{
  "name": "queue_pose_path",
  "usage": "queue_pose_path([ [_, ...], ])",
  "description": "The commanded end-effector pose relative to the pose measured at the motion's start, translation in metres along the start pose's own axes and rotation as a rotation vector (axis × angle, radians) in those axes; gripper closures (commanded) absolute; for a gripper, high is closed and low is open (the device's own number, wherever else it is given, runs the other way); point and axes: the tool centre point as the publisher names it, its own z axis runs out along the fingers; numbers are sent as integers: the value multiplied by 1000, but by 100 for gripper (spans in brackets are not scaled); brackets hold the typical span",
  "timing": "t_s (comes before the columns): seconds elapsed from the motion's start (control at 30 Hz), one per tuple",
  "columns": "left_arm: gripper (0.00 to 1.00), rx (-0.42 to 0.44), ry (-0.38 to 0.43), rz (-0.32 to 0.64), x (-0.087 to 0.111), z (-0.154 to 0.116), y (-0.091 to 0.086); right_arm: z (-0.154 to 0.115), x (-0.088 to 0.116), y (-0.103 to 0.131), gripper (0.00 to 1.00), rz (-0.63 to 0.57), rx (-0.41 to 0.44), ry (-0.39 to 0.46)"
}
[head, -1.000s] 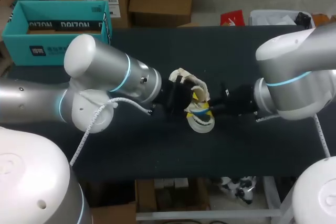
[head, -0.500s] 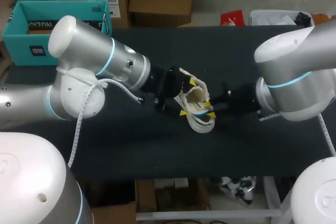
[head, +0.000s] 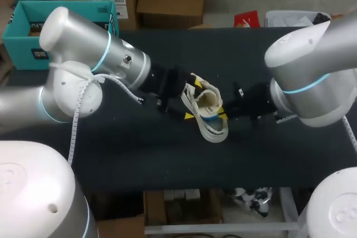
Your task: Open the shoe tongue, take the insole out of the shoe, put the insole back into the shoe, and pack the shoe into the shoebox
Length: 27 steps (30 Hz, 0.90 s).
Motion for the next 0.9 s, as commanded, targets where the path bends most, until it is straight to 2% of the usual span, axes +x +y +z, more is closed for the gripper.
queue_pose_path([
  [0.03,0,1,2,-5,1,-8,0,6,-3,8,100,12,21,-33],
  [0.43,0,-23,12,-64,2,-19,6,39,-14,29,100,36,61,-42],
  [0.67,0,-24,19,-88,-1,-26,8,31,-20,21,100,42,41,-44],
  [0.73,0,-21,20,-93,-2,-26,8,25,-21,16,68,42,23,-50],
  [0.9,0,-28,26,-102,-3,-25,7,12,-21,9,67,41,-10,-72],
])
